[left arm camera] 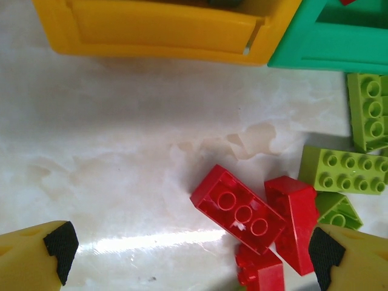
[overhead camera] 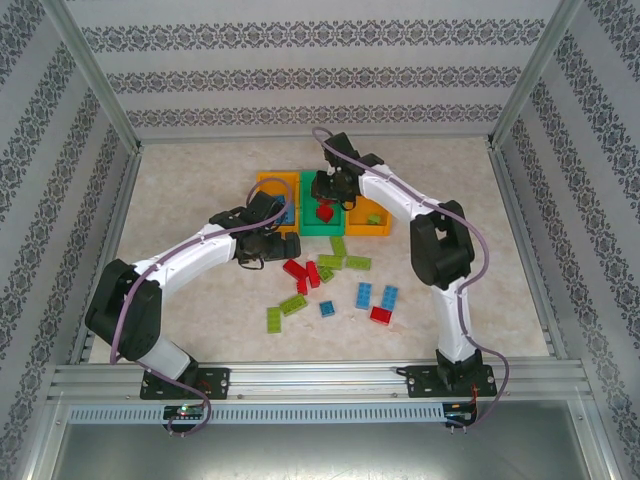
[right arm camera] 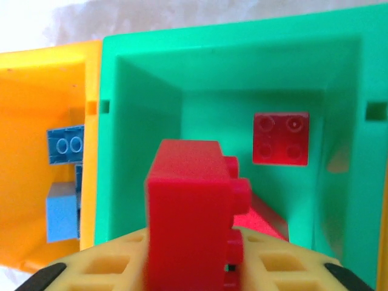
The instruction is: Sort the legos into containers by color
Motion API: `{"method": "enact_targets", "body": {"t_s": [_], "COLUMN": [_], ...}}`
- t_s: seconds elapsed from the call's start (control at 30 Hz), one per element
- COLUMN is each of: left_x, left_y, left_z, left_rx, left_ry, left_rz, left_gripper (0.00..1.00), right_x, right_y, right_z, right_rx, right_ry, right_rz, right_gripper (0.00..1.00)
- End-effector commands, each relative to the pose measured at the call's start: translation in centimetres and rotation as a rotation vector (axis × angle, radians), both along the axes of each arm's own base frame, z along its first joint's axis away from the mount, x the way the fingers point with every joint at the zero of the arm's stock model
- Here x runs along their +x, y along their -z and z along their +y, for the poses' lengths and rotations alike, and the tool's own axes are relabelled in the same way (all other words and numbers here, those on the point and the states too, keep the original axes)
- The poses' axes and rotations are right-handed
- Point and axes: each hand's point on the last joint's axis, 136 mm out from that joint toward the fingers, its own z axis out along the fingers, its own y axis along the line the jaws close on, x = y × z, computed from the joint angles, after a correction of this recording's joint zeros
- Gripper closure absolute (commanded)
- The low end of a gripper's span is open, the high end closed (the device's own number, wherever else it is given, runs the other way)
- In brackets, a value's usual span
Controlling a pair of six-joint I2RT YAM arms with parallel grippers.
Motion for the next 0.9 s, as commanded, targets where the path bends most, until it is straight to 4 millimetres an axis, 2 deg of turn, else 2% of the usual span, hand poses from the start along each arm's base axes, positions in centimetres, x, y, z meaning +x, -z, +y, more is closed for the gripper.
{"method": "enact_targets", "body": {"t_s": [0.0,0.07,0.13,0.33,0.53,0.67,0.87], "left_x": [-1.6,-1.7,-1.9,-2.5,-2.5,-2.3,-1.8], "left_y": [0.8,1.1,1.5,2.9,3.7,3.9,4.5], "left_z": [-0.9,-1.4,-1.7,-3.0,-3.8,-3.7,-4.2], "left_rx": [-0.073,-0.108,-0.127,-0.205,-0.224,-0.230,-0.239], "left_ry": [-0.059,-0.081,-0.101,-0.181,-0.241,-0.307,-0.368], "left_rz": [0.086,0.108,0.133,0.219,0.268,0.276,0.319], "left_gripper": [0.00,0.01,0.01,0.01,0.01,0.00,0.05], "right_x": [1.0,1.4,1.5,1.1,-0.7,-1.8,-2.8], "right_y": [0.1,0.3,0.4,-1.8,-4.7,-6.2,-9.1], "right_z": [-0.3,-0.4,-0.3,0.3,0.4,-0.8,-2.7], "right_rx": [-0.032,-0.042,-0.037,0.004,0.027,0.044,0.041], "right_ry": [0.009,0.013,0.013,0.013,-0.001,0.020,0.016], "right_rz": [0.005,0.004,0.006,-0.039,-0.106,-0.152,-0.234], "right_gripper": [0.61,0.52,0.49,0.36,0.34,0.32,0.31]}}
